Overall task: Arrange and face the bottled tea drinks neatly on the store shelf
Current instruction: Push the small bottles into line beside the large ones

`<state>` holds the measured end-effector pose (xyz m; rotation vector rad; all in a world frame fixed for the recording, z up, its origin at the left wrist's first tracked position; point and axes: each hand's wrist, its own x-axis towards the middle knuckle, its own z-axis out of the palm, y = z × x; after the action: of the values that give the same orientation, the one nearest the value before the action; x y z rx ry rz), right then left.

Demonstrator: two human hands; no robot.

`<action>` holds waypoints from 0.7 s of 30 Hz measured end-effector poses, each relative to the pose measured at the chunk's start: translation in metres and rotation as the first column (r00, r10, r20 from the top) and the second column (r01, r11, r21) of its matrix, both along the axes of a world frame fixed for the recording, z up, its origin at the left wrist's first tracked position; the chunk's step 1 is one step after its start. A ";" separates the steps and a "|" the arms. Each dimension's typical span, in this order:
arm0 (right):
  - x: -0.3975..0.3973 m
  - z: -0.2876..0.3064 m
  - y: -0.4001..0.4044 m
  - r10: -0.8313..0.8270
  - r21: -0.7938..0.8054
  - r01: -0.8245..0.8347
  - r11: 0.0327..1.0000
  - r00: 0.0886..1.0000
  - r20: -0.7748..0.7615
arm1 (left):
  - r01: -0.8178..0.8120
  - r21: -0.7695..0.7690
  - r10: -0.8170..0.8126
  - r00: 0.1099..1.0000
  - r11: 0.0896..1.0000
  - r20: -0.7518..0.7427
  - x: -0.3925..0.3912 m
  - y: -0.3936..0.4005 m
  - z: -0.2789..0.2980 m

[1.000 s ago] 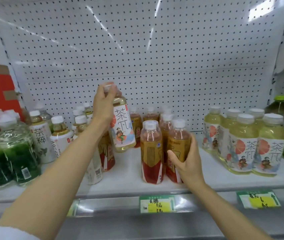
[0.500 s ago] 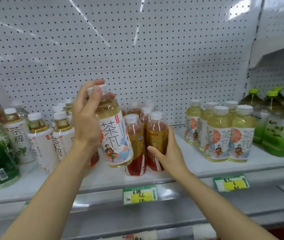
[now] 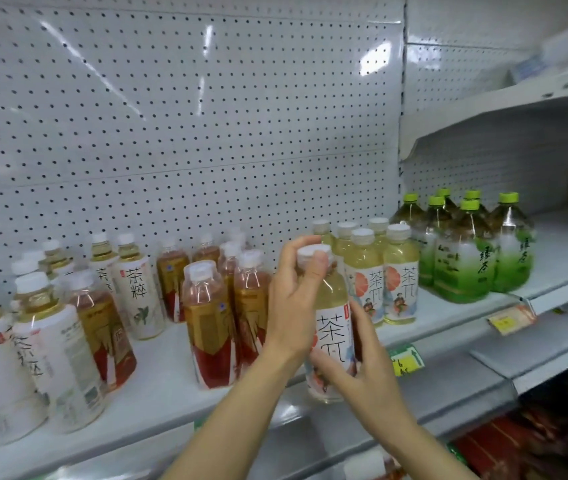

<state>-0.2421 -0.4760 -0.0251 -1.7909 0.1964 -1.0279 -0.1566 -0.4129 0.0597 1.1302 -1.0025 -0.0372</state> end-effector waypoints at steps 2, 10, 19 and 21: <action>-0.013 0.000 -0.013 -0.019 0.050 0.022 0.998 0.998 -0.059 | 0.066 0.016 -0.065 0.997 0.998 -0.033 -0.009 -0.016 -0.006; -0.047 0.012 -0.106 -0.099 0.125 0.101 0.987 0.995 -0.019 | -0.004 0.217 -0.009 0.998 0.976 0.057 -0.007 -0.081 -0.012; -0.049 0.010 -0.206 -0.093 0.100 0.100 0.990 0.993 -0.067 | -0.254 0.585 0.233 0.966 0.770 0.113 0.019 -0.144 -0.075; -0.045 0.002 -0.216 -0.101 0.081 0.105 0.991 0.993 -0.054 | -0.388 0.583 0.338 0.920 0.714 0.199 0.012 -0.151 -0.077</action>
<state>-0.2866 -0.6918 -0.0234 -1.7461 0.3607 -1.0332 -0.1443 -0.5637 -0.0178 1.9393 -0.8320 0.0000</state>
